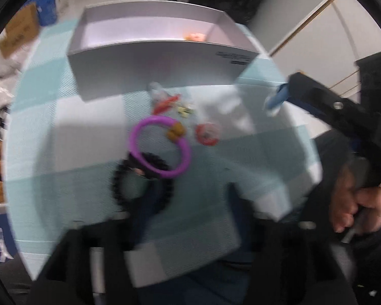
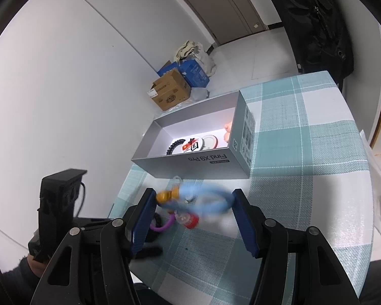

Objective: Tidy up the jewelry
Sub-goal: 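Grasp the other black bead bracelet with the left gripper while the right holds the blue ring, then lower the black bracelet and blue ring into the silver box, opening both grippers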

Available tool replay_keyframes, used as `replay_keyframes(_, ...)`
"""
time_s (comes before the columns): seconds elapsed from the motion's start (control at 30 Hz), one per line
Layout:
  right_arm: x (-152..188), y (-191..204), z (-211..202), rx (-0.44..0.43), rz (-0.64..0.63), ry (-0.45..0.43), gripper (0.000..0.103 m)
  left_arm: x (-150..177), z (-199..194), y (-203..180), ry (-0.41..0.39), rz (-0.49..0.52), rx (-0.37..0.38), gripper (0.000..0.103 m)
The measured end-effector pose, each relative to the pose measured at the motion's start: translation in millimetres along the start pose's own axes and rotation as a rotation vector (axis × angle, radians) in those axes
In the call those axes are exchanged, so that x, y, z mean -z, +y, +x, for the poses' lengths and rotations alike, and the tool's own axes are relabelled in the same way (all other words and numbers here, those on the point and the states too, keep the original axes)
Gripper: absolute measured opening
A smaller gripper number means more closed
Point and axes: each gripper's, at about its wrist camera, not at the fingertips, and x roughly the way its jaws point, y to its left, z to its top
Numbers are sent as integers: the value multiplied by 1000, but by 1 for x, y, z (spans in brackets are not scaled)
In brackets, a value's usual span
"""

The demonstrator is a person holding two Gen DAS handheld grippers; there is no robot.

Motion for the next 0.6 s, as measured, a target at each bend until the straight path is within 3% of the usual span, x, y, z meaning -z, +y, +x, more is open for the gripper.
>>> replay_keyframes(0.23, -1, 3, -2, -15, -13, -3, 60, 1, 6, -14, 15, 43, -49, 68)
replay_keyframes(0.37, 3, 2, -1, -16, -13, 21, 60, 3, 13, -28, 30, 108, -147, 66)
replay_keyframes(0.47, 3, 1, -2, -17, -11, 20, 60, 6, 17, -33, 32, 166, -248, 41)
replay_keyframes(0.5, 3, 1, -3, -20, -8, 17, 60, 7, 18, -33, 30, 182, -285, 28)
replay_keyframes(0.57, 2, 0, -4, -21, -5, 12, 60, 9, 15, -29, 24, 176, -282, 21)
replay_keyframes(0.6, 2, 1, -5, -21, -5, 9, 60, 9, 14, -25, 20, 164, -283, 10)
